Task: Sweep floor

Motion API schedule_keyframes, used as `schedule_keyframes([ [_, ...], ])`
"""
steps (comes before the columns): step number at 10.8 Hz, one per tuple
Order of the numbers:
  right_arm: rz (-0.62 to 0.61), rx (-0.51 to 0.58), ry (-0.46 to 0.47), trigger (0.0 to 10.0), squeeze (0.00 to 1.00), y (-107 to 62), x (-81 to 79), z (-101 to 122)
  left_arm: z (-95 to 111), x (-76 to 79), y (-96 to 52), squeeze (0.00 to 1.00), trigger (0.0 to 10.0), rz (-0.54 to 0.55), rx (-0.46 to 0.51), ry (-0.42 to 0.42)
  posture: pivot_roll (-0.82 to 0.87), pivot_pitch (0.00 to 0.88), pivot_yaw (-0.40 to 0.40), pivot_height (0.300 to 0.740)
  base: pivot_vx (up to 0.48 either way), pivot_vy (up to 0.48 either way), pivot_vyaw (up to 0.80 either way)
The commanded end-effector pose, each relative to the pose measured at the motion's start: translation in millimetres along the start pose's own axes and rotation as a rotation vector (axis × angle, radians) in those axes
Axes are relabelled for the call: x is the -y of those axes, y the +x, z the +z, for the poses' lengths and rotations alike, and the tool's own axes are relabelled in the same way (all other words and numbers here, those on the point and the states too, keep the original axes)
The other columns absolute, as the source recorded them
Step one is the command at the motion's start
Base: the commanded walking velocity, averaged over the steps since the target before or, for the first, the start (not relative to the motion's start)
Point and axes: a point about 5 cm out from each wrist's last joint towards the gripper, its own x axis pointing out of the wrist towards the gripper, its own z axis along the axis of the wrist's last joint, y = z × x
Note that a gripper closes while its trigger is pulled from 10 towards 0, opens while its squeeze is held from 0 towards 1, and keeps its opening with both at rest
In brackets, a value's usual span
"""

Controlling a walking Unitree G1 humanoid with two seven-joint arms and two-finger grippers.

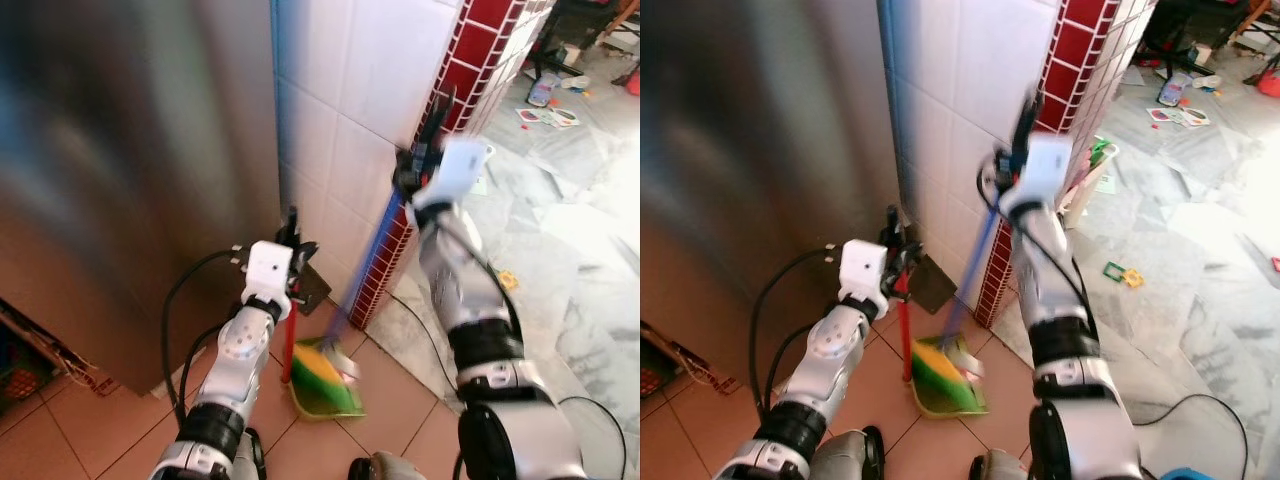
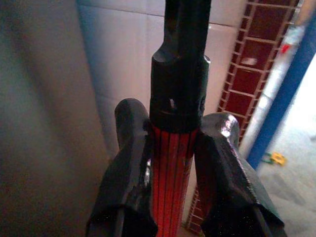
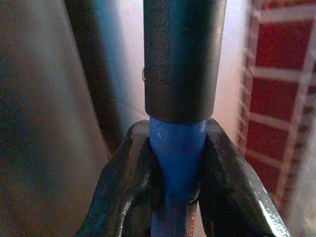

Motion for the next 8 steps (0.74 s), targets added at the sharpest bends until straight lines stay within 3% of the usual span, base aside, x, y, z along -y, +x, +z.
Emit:
schedule_keyframes([
  [1,0.052,0.156,-0.089,10.0,0.00,7.0,-1.1,37,-1,12.5,0.8,0.00,10.0,-0.079,-0.022,-0.014,-0.08,0.070,-0.036,0.740,0.000,0.000,0.00],
  [3,0.028,0.192,-0.202,10.0,0.00,4.4,15.7,45,8,11.2,-1.9,0.00,10.0,-0.129,-0.006,-0.009,-0.07,0.065,-0.024,0.740,0.000,0.000,0.00],
  [6,-0.079,0.220,-0.385,10.0,0.00,1.0,39.4,50,7,16.3,-11.4,0.00,10.0,-0.254,-0.017,-0.017,-0.06,0.063,-0.008,0.740,0.000,0.000,0.00],
  [8,-0.126,0.180,-0.455,10.0,0.00,-8.1,51.9,38,8,12.7,-23.3,0.00,10.0,-0.312,-0.021,-0.003,-0.05,0.063,0.003,0.740,0.000,0.000,0.00],
])
